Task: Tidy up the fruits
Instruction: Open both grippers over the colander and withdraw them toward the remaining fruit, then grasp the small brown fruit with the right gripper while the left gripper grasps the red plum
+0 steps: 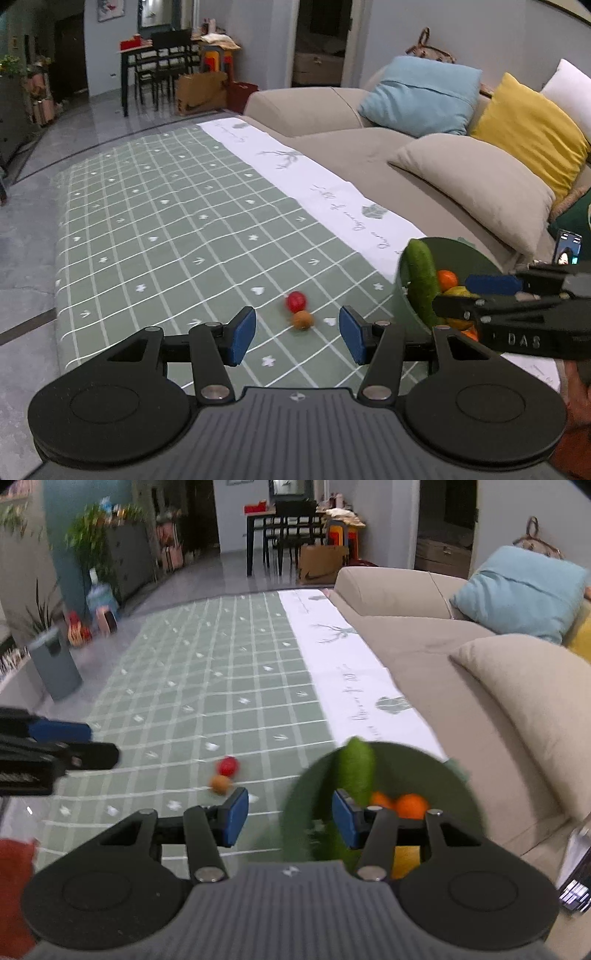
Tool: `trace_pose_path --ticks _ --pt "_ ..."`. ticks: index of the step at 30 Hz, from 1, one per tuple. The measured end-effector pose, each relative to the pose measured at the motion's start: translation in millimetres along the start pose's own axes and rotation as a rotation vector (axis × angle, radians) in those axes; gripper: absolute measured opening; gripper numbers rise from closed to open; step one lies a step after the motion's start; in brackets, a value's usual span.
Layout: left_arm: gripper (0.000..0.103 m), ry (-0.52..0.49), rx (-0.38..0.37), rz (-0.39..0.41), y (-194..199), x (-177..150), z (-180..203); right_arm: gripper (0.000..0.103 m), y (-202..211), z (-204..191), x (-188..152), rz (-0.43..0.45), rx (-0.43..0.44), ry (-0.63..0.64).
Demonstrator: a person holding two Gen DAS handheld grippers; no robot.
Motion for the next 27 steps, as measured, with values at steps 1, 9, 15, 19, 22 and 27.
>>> trace_pose_path --ticks 1,9,15,19,22,27 --pt "0.062 0.006 0.002 0.000 0 -3 -3 0.048 -1 -7 -3 0.012 0.003 -0.005" --pt "0.053 0.094 -0.016 -0.053 -14 -33 -16 0.041 -25 -59 -35 0.034 -0.022 0.072" --pt "0.048 0.117 0.018 -0.086 -30 -43 -26 0.041 -51 -60 -39 0.014 -0.028 0.077" --pt "0.048 0.132 0.041 -0.108 -45 -42 -33 0.041 -69 -56 -34 0.011 0.000 0.032" --pt "0.047 0.123 0.059 -0.117 -57 -38 -38 0.041 -86 -52 -29 -0.002 0.023 0.006" --pt "0.047 0.122 0.070 -0.136 -76 -35 -43 0.037 -115 -46 -20 -0.021 0.024 0.005"
Point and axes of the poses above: each gripper's, at about its wrist camera, not at the fingertips, and y roughly against the way its jaws point, z to its right, x to its top, the point moved 6 cm from there along -y, roughly the way its jaws point, and after that the axes turned 12 degrees about x, right-handed, at the moved point
